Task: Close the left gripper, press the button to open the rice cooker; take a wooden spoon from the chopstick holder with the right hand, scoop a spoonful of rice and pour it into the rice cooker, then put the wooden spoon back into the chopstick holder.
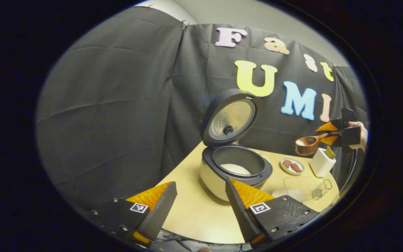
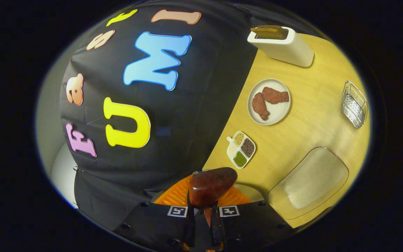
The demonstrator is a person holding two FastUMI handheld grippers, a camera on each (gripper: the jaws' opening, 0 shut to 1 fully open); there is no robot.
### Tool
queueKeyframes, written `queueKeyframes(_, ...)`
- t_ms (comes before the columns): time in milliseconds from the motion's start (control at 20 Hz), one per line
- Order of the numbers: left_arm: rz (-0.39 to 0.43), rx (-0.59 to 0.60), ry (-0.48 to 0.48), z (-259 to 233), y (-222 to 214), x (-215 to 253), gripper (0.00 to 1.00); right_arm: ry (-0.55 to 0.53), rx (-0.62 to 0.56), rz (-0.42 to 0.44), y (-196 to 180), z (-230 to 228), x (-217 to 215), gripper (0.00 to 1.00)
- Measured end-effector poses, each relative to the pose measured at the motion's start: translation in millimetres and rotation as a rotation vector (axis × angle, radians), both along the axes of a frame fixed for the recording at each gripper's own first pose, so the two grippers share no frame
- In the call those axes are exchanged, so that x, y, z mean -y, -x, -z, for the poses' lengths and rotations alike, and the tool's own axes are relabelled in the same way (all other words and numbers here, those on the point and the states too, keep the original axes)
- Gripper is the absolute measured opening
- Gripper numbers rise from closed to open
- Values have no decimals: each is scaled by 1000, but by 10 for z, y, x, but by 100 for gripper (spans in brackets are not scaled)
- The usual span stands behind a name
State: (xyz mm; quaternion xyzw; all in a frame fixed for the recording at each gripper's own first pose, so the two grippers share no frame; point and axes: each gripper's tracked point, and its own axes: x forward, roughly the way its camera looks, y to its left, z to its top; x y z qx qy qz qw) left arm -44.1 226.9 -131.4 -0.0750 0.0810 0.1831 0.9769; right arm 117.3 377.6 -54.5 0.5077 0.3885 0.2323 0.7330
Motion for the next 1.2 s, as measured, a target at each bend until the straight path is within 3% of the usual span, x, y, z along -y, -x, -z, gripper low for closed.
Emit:
queueKeyframes(100, -28, 2, 11, 23, 45, -107, 89, 10, 21, -39, 13, -43, -238, 19)
queueKeyframes(150, -42, 0, 16, 46, 78, -173, 89, 17, 30, -57, 18, -56, -359, 14)
queueKeyframes(300, -87, -9, 24, 98, 184, -340, 89, 38, 55, -119, 88, -83, -733, 14)
queueKeyframes(350, -103, -12, 25, 115, 222, -404, 89, 50, 66, -140, 120, -82, -853, 19)
queueKeyframes(400, -126, -14, 27, 133, 259, -473, 84, 67, 79, -159, 156, -60, -968, 14)
queueKeyframes(450, -149, -14, 32, 146, 315, -534, 84, 87, 88, -177, 188, -38, -1068, 19)
queueKeyframes(550, -181, -15, 56, 157, 404, -617, 84, 134, 123, -212, 247, 26, -1275, 14)
queueKeyframes(600, -193, -15, 66, 157, 439, -650, 84, 165, 149, -223, 266, 56, -1364, 19)
queueKeyframes(850, -230, -66, 62, 426, 684, -768, 84, 359, 384, -295, 312, 169, -1694, 18)
queueKeyframes(900, -229, -77, 61, 452, 706, -777, 89, 385, 427, -318, 357, 140, -1753, 19)
queueKeyframes(1050, -219, -102, 33, 465, 720, -781, 89, 435, 521, -374, 467, 201, -1929, 19)
queueKeyframes(1100, -218, -105, 22, 454, 715, -794, 89, 453, 546, -394, 498, 227, -1974, 14)
queueKeyframes(1200, -214, -109, 20, 430, 697, -782, 89, 505, 606, -434, 563, 315, -2049, 19)
